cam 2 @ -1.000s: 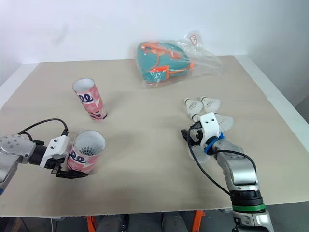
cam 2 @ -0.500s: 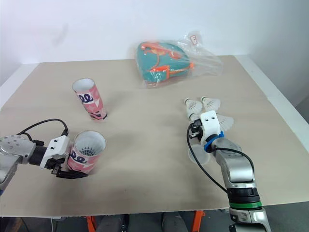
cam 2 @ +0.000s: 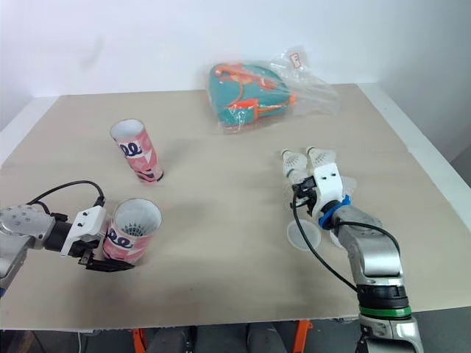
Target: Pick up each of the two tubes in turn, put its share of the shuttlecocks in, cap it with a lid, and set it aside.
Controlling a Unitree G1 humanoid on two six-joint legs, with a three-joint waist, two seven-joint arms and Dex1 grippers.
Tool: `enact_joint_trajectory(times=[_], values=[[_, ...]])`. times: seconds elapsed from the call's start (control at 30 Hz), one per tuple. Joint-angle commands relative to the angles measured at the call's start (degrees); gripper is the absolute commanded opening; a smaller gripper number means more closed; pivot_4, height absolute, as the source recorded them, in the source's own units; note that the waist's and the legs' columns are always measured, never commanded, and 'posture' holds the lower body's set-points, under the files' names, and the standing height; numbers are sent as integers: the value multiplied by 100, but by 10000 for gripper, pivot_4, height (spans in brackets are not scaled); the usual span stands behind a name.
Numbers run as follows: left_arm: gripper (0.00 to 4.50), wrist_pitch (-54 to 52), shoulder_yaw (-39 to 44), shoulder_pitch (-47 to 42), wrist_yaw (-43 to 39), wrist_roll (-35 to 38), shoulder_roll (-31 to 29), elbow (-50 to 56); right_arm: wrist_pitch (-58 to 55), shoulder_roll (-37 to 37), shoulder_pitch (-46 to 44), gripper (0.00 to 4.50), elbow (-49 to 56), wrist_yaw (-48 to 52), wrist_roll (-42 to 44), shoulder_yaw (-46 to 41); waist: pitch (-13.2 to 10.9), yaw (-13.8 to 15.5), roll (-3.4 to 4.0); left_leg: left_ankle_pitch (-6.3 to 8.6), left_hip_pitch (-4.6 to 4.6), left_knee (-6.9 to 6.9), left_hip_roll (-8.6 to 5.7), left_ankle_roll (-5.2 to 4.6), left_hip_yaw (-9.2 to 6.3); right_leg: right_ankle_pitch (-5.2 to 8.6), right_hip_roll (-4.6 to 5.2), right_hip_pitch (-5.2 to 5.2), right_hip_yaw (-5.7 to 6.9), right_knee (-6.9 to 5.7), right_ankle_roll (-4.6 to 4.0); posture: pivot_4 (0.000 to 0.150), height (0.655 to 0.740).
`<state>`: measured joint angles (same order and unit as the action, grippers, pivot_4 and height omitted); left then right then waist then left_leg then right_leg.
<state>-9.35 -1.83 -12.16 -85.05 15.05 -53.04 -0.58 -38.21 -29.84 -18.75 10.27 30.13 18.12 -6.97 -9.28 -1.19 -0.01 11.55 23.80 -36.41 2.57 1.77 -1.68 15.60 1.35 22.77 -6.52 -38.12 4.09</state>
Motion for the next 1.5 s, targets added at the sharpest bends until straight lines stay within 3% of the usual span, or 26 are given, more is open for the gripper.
enact_joint_trajectory(times=[0.03, 0.23, 0.37, 0.57, 0.77, 1.17, 1.2, 1.27, 1.33, 1.43, 1.5], values=[[33855, -68, -470, 111, -13, -150, 145, -32, -104, -434, -62, 555, 1054, 1211, 1059, -152, -3, 4, 5, 0, 1, 0, -1, 0, -1, 1, 0, 0, 0, 0, 1, 1500, 7400], [33855, 20, -467, 109, -22, -187, 181, -109, -515, -805, -829, 555, 1543, 2390, 2293, 126, -3, 1, 7, 0, 1, 0, -2, -1, 0, 0, 4, 0, -1, 4, 2, 1500, 7400], [33855, 66, -475, 60, -39, -218, 217, -202, -18, -822, -1473, 555, 1392, 2906, 1842, 903, -2, 8, 7, -1, -4, 0, 2, -4, 0, -1, 2, 1, 3, 3, -3, 1500, 7400], [33855, 98, -463, 1, -51, -263, 248, -303, 966, -204, -3010, 555, 661, 3883, 1122, 2194, 0, 10, 27, -7, 7, 1, 2, -13, 11, -6, 3, 21, 0, 4, -2, 1500, 7400], [33855, 51, -374, 47, 19, -248, 223, -238, 1801, 93, -3753, 555, -126, 4543, 159, 3163, 1, 19, 25, -7, 5, 0, 2, -13, 11, -3, 7, 26, 8, 5, -3, 1500, 7400], [33855, -373, -242, 231, 146, -74, 43, 331, 2451, 796, -4339, 555, -1007, 4732, -614, 3498, 1, 11, 24, -8, 10, 6, 8, -13, 9, 1, 3, 31, 13, 1, -11, 1500, 7400], [33855, -418, -240, 224, 152, -62, 35, 371, 2311, 871, -4397, 6573, -1061, 4705, -591, 3473, 1, 8, 24, -8, 12, 6, 8, -13, 10, 1, 3, 28, 13, -1, -11, 1500, 7400], [33855, -485, -242, 210, 157, -51, 22, 428, 2236, 927, -4443, 13914, -1079, 4763, -559, 3444, 1, 10, 24, -8, 21, 7, 9, -13, 8, -3, 1, 31, 13, -8, -8, 1500, 7400], [33855, -567, -243, 182, 163, -38, 14, 489, 2032, 960, -4471, 25405, -995, 4869, -287, 3264, 1, 13, 22, -8, 24, 7, 9, -13, 2, -3, 0, 32, 15, -8, -7, 1500, 7400], [33855, -641, -241, 162, 168, -32, 14, 545, 1615, 907, -4474, 37254, -860, 5085, 172, 3023, 0, 14, 20, -8, 34, 7, 6, -13, 2, 1, 3, 33, 15, -5, -16, 1500, 7400], [33855, -681, -242, 160, 174, -29, 18, 581, 1368, 899, -4494, 37254, -926, 5117, 509, 2717, -1, 14, 20, -8, 37, 7, 6, -13, 0, -21, 3, 34, 15, -5, -28, 1500, 7400]])
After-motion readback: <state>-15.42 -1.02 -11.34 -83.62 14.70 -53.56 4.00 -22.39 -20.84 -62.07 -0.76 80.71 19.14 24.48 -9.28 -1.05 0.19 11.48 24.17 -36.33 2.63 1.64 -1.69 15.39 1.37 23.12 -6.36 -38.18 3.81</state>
